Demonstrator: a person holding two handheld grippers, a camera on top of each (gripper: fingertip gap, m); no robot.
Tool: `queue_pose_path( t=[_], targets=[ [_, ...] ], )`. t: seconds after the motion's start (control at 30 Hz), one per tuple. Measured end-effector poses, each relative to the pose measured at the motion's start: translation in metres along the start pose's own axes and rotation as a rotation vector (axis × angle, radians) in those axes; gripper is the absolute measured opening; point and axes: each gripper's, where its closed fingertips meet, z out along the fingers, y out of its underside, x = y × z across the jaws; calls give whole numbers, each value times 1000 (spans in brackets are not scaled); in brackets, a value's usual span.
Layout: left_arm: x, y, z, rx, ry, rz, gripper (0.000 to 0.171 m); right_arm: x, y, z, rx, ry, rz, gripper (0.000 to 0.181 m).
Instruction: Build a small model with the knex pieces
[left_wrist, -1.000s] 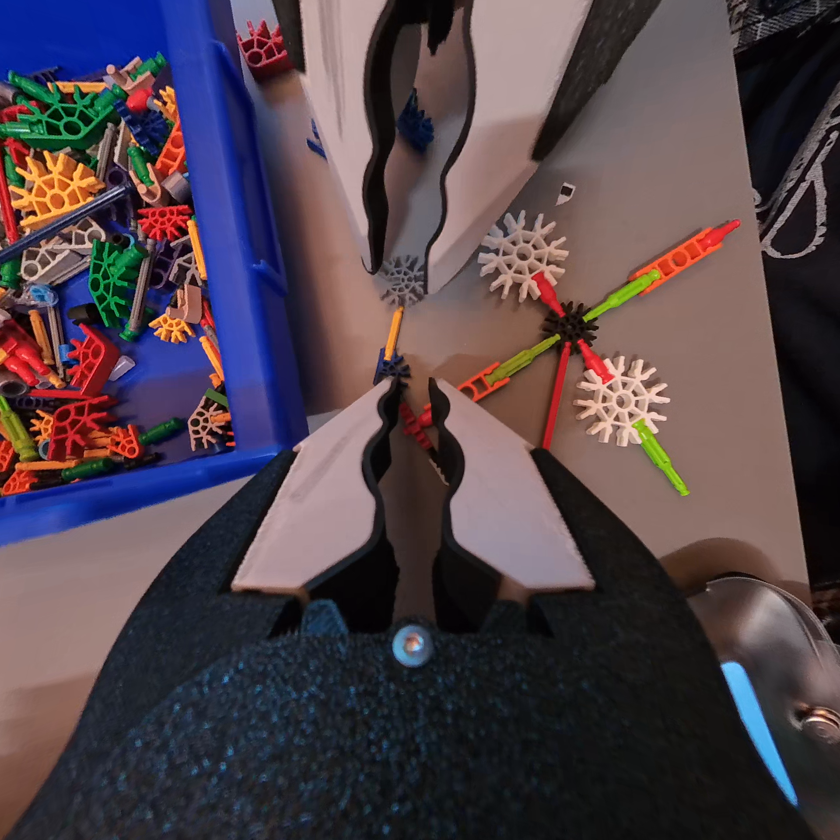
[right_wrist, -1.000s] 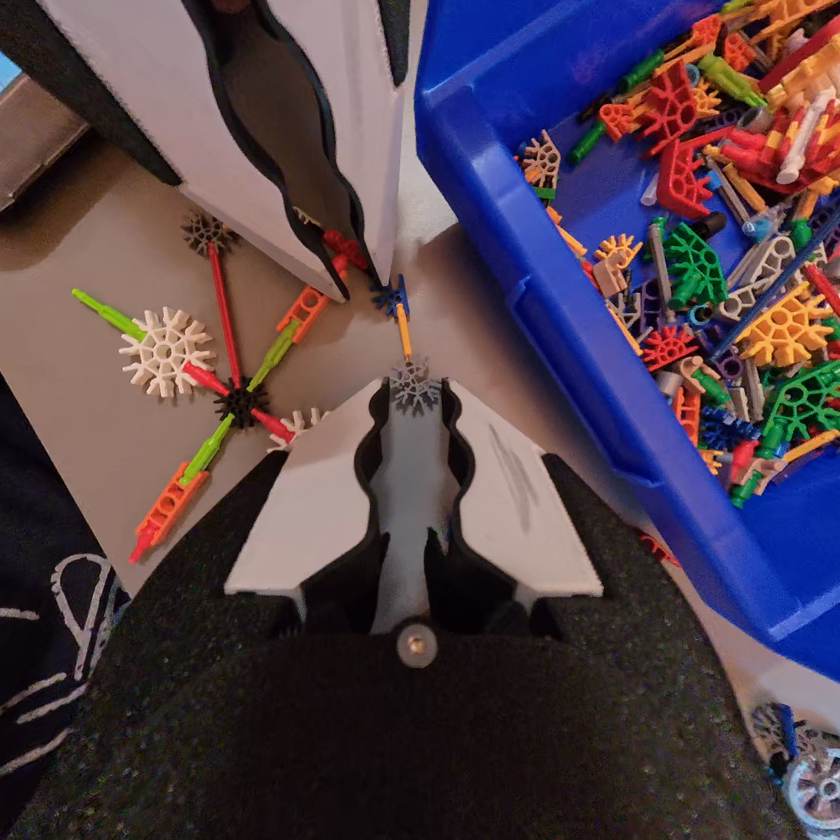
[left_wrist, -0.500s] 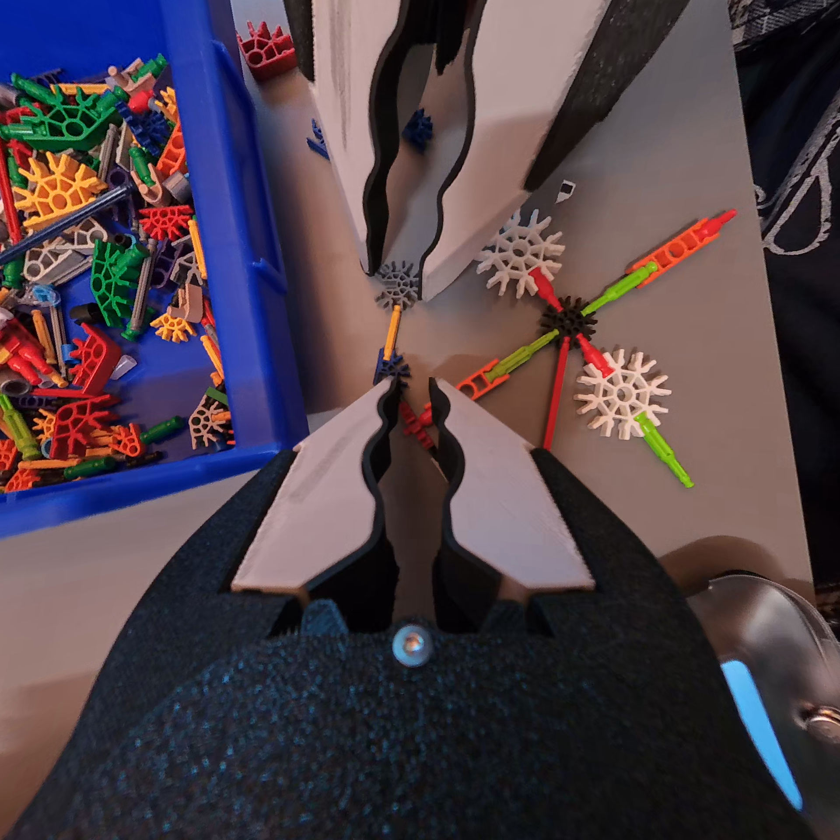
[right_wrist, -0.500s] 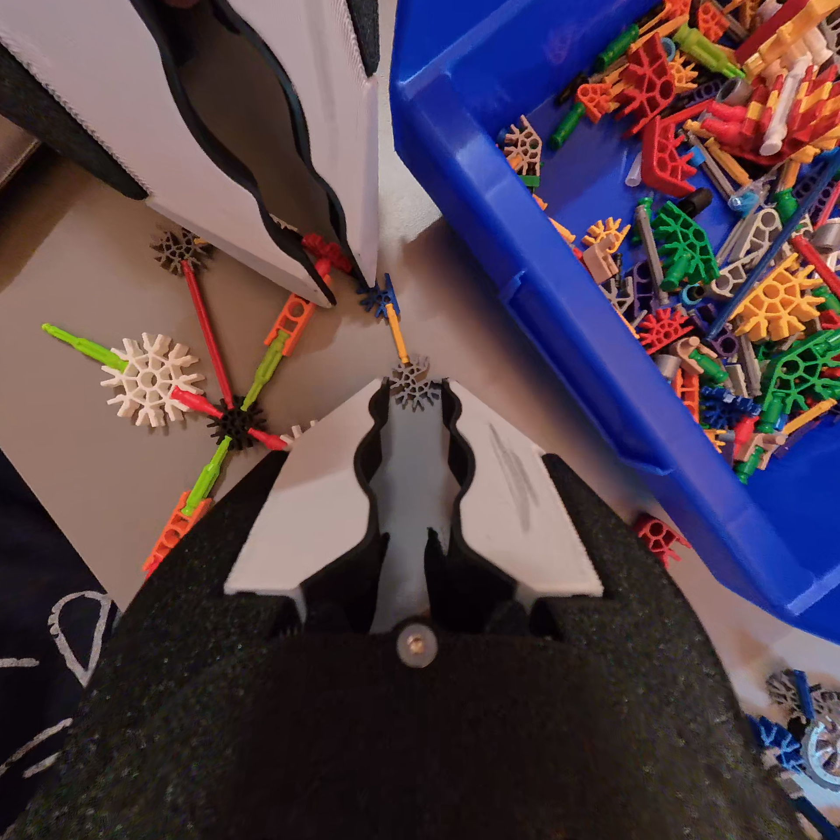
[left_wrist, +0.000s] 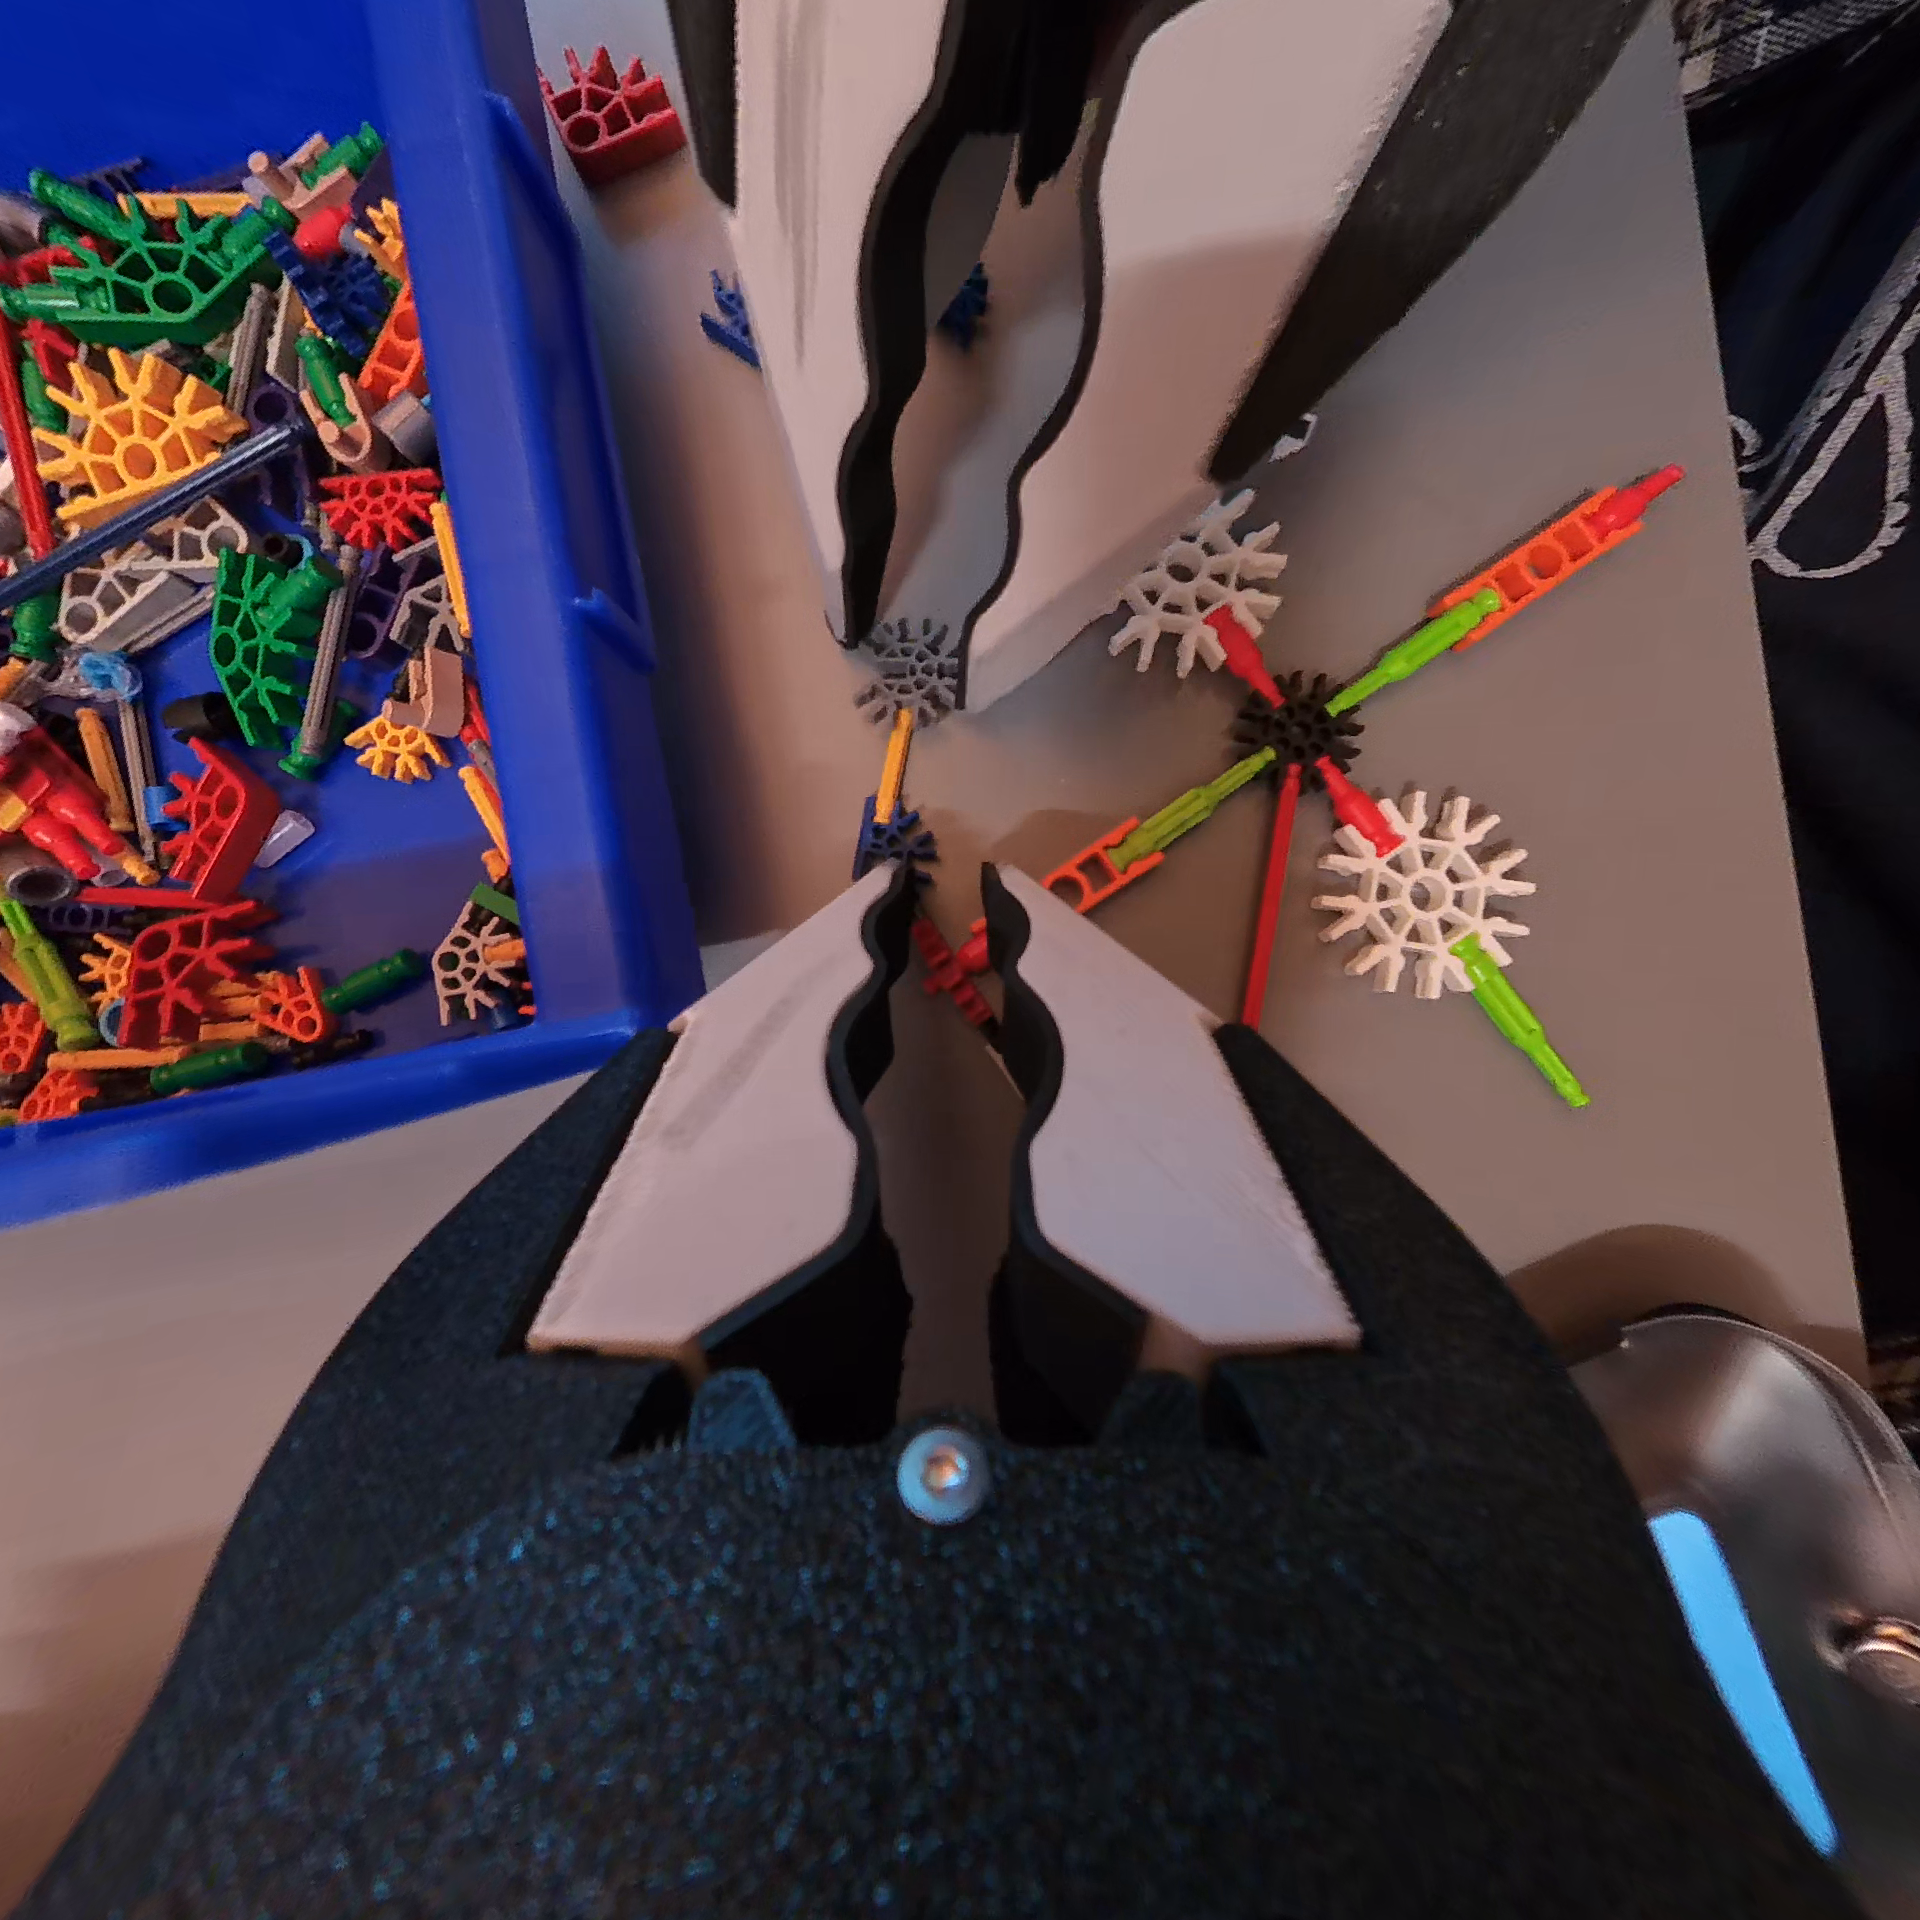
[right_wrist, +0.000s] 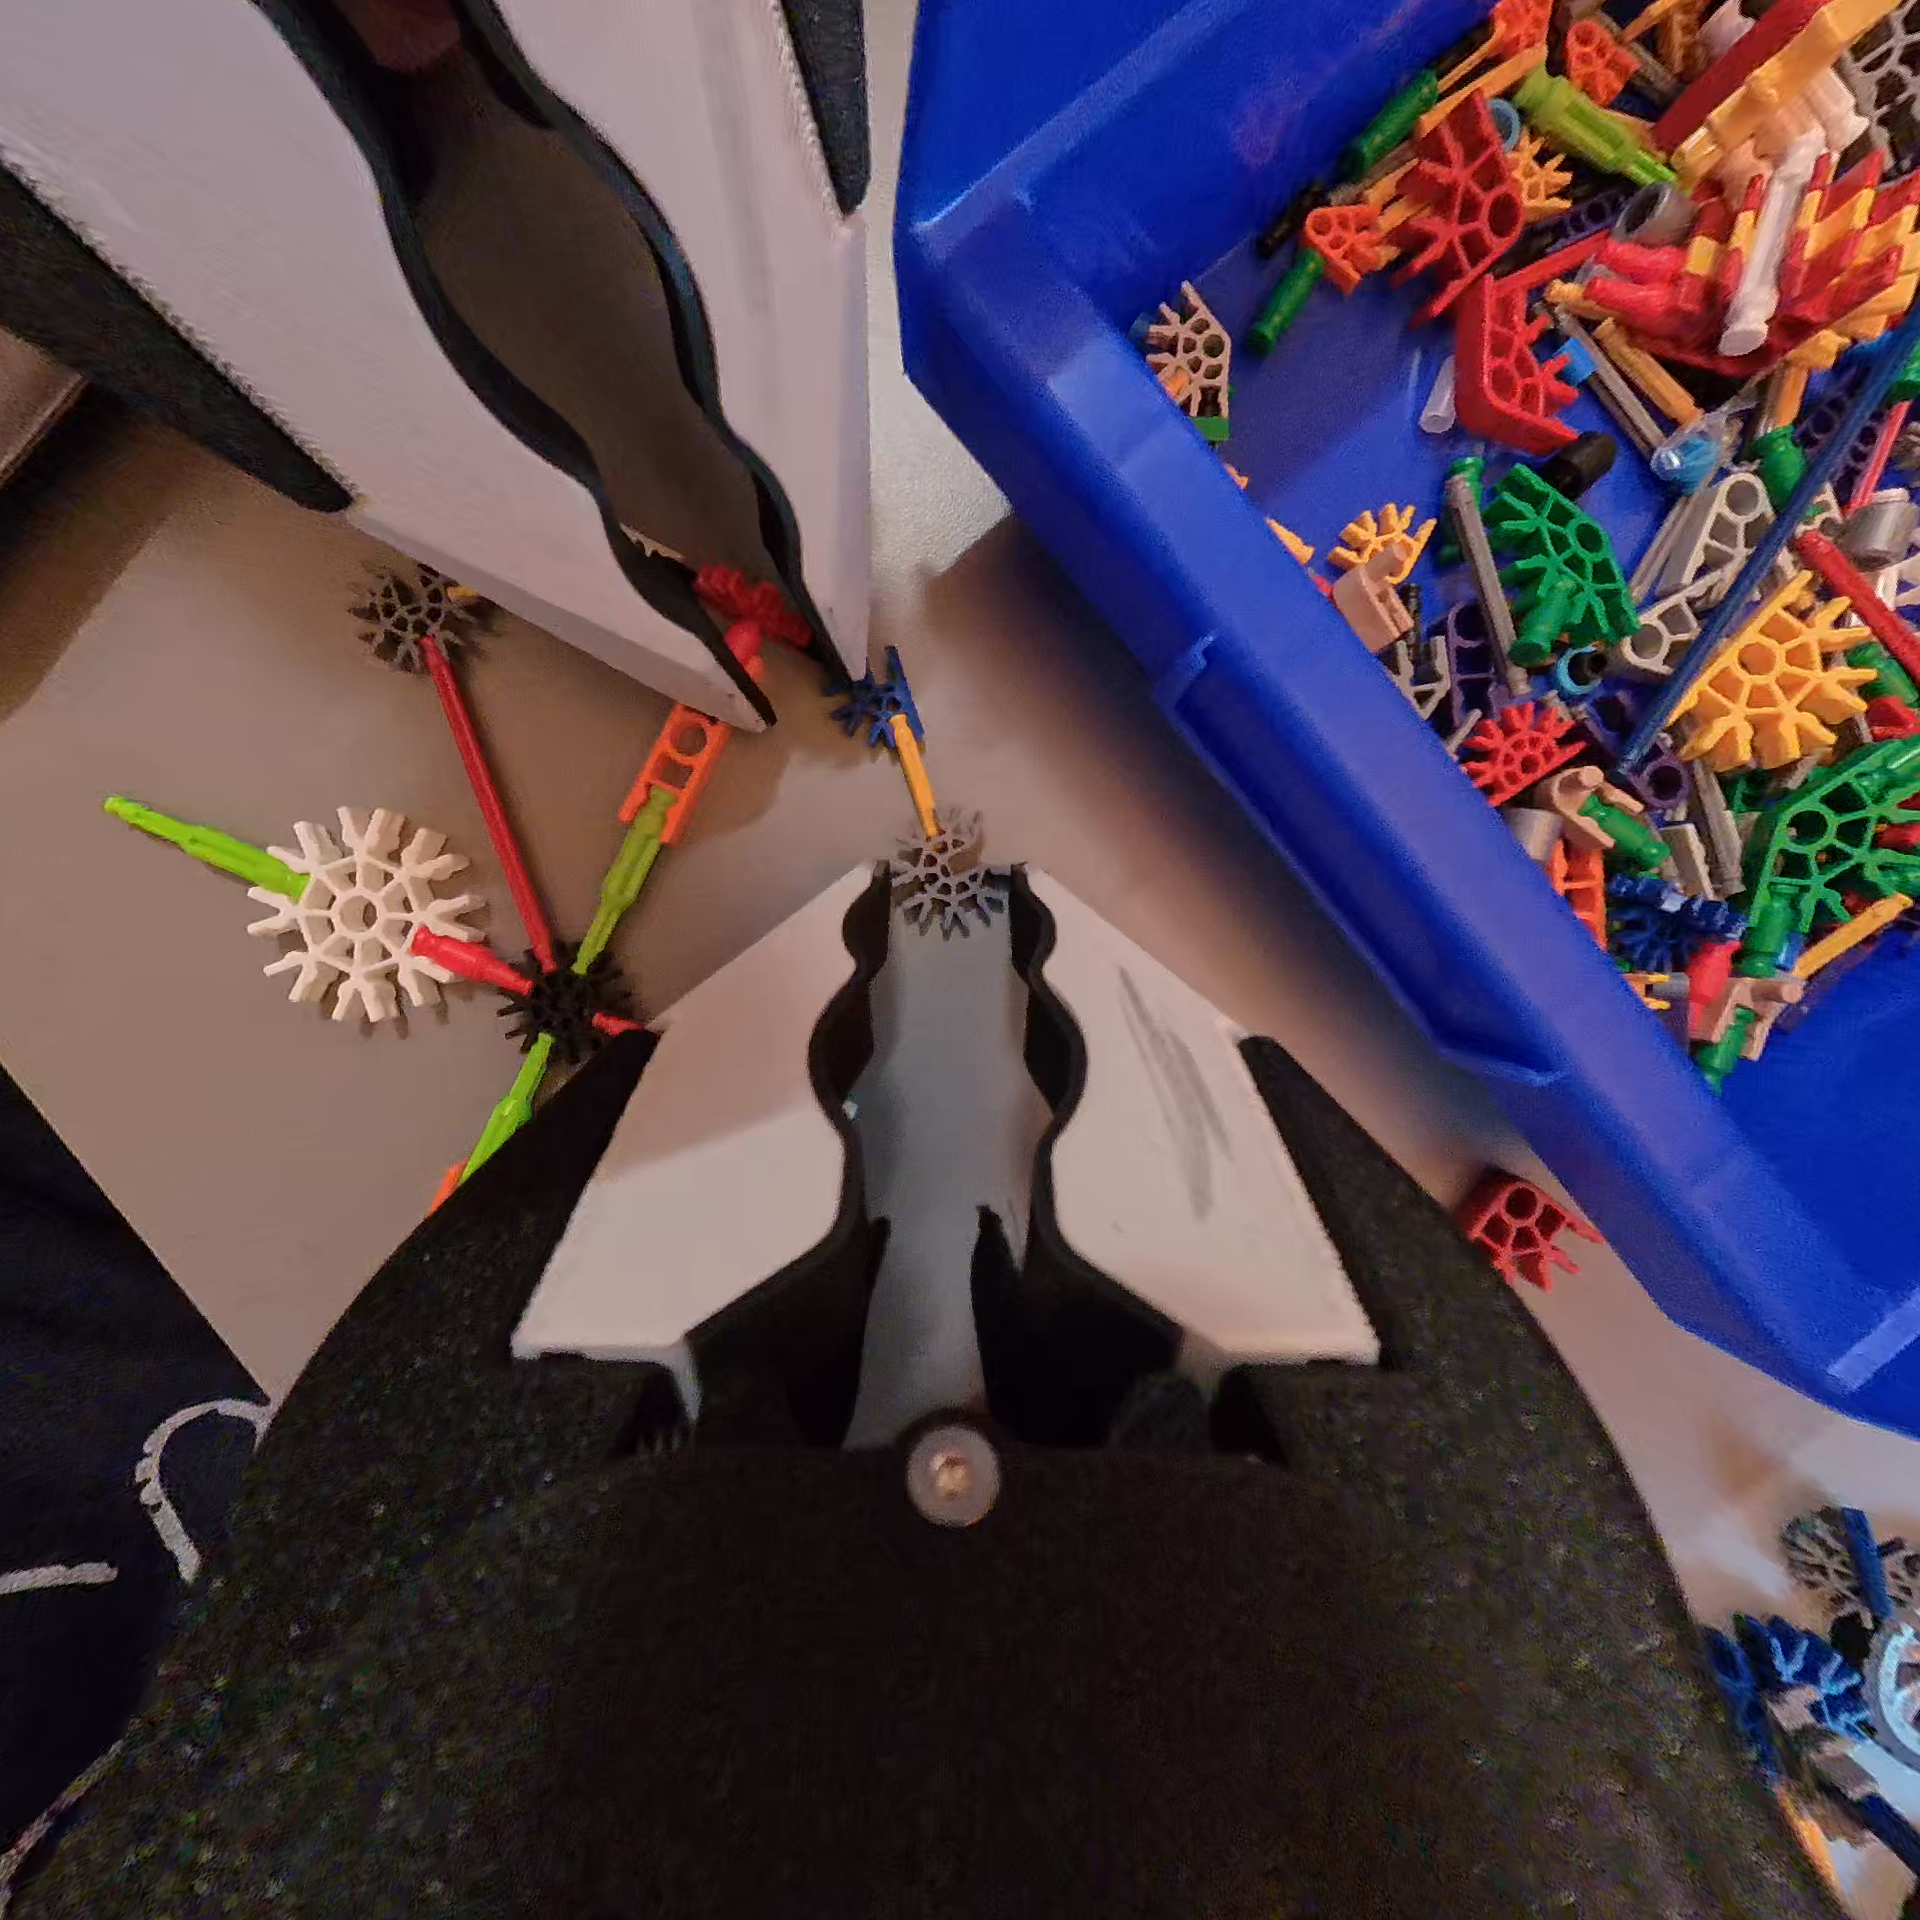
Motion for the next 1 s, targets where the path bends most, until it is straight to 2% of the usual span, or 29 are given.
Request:
queue_pose_path(
  t=[0.83, 1.0],
  targets=[
    [0, 0, 0, -8, -1, 2, 13, -1, 2, 0, -12, 29, -17, 22],
    [0, 0, 0, -9, 0, 2, 14, -2, 3, -3, -14, 26, -18, 30]
  ],
)
